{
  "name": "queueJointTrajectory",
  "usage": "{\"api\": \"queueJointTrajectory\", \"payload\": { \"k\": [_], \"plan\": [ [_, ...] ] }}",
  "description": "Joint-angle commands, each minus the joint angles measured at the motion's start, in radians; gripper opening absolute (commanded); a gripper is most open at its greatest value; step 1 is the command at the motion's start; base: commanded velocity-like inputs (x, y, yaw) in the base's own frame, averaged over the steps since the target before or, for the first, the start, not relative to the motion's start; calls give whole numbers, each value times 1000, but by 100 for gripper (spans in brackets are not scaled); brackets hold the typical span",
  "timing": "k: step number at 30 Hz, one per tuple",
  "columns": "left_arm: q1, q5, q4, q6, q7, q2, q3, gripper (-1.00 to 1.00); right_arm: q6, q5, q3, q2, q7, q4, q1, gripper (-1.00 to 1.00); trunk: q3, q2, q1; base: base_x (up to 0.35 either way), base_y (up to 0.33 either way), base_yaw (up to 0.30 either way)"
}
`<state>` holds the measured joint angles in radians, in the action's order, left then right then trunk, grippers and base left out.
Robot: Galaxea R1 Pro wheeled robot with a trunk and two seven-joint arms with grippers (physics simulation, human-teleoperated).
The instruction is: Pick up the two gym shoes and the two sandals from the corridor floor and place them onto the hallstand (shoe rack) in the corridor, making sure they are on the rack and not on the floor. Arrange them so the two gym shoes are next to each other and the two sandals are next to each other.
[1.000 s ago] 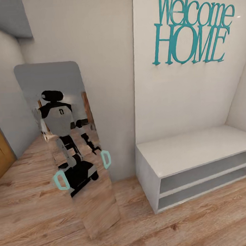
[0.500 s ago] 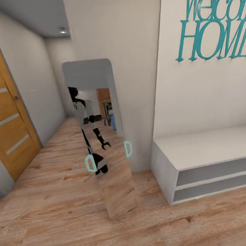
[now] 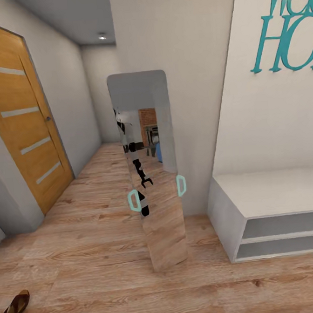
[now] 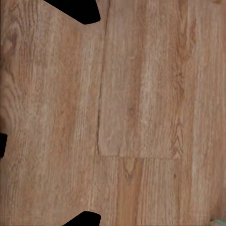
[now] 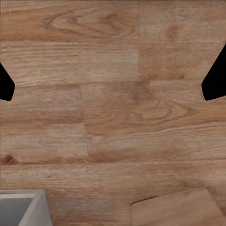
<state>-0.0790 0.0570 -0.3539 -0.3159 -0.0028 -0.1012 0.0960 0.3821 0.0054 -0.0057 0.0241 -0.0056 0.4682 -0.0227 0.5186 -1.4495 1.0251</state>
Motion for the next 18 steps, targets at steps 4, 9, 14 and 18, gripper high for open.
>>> {"api": "queueJointTrajectory", "payload": {
  "k": [4,9,14,18],
  "plan": [
    [-1,6,1,-3,0,0,-1,100,3,1,0,0,-1,0,0,100,5,-1,0,-4,4,224],
    [-1,6,1,-3,0,-1,-1,100,3,1,0,0,-1,0,0,100,10,-1,0,-1,1,225],
    [-1,7,1,-3,0,-1,-1,100,3,1,0,0,-1,0,0,100,14,-1,0,0,0,225],
    [-1,6,1,-4,0,0,-1,100,3,1,0,0,-1,0,0,100,18,-1,0,0,0,226]
  ]
}}
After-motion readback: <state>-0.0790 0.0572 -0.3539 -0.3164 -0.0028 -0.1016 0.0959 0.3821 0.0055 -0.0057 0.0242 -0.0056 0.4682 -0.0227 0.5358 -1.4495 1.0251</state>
